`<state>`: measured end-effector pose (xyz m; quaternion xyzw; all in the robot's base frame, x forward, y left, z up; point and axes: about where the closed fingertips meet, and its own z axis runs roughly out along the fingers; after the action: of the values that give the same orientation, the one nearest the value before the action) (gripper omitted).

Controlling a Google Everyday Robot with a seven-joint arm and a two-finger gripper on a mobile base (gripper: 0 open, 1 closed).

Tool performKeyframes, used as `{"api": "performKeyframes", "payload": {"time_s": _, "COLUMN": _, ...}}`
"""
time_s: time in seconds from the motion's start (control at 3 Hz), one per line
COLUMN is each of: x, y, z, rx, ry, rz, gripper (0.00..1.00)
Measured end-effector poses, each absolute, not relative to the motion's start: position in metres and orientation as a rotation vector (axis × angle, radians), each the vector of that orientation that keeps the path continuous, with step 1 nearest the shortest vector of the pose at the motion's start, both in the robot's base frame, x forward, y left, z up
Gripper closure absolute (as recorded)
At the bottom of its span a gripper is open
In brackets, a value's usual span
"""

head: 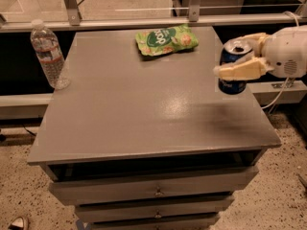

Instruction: Move pepsi can near green rice chip bag

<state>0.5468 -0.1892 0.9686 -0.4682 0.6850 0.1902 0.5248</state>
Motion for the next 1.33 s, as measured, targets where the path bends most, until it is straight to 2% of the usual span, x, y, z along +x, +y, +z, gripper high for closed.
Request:
{"api": "performKeyframes", "payload": {"time_s": 0.33, "x": 0.546, "y": -0.187, "z": 0.966, "rx": -1.123, "ry": 1.642, "rz": 0.46, "gripper": 1.0}}
{"api": "performKeyframes", "payload": {"time_s": 0.67, "x": 0.578, "y": -0.184, "z": 0.973, "rx": -1.12, "ry": 1.584, "rz": 0.429, "gripper": 1.0}}
{"api": "performKeyframes", "payload": {"time_s": 1.33, "x": 0.718, "y": -0.182, "z": 0.995, "rx": -1.043, "ry": 1.452, "rz": 0.341, "gripper": 1.0}}
